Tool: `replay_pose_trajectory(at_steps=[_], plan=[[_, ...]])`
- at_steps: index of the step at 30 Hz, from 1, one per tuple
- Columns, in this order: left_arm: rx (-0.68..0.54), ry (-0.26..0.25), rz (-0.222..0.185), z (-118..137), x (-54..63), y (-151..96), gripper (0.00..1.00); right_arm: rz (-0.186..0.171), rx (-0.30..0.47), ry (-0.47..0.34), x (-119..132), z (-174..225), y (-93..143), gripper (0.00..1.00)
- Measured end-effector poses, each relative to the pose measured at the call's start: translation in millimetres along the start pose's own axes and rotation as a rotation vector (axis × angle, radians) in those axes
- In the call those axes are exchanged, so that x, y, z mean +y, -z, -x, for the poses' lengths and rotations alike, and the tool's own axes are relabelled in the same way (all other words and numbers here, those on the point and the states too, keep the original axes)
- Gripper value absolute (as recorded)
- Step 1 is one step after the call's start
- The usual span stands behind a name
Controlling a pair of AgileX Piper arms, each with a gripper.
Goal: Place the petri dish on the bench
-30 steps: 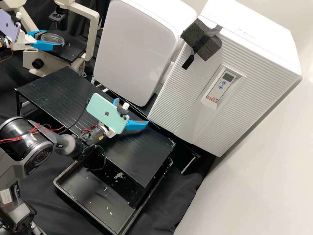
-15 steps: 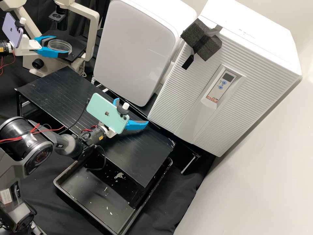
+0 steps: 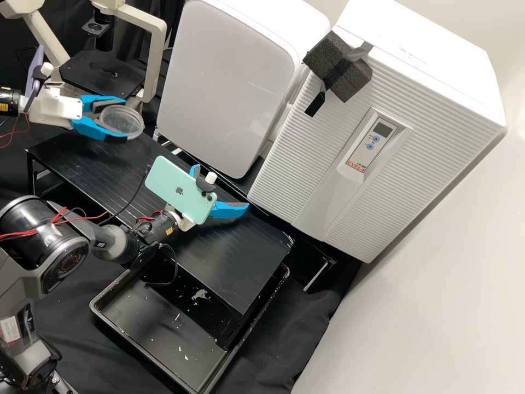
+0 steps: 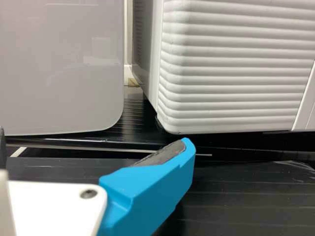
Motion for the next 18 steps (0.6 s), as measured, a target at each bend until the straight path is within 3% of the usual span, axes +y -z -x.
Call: replay_pose_trajectory(at_steps=[9,18], plan=[[-0.105,0.062,-0.057,-36,-1.5,-34,0.0,0.0,0.0,0.0,0,0,0,1.0],[-0.21,0.126,-0.119,-56,-15.2,-62,0.0,0.0,0.0,0.0,0,0,0,1.0]])
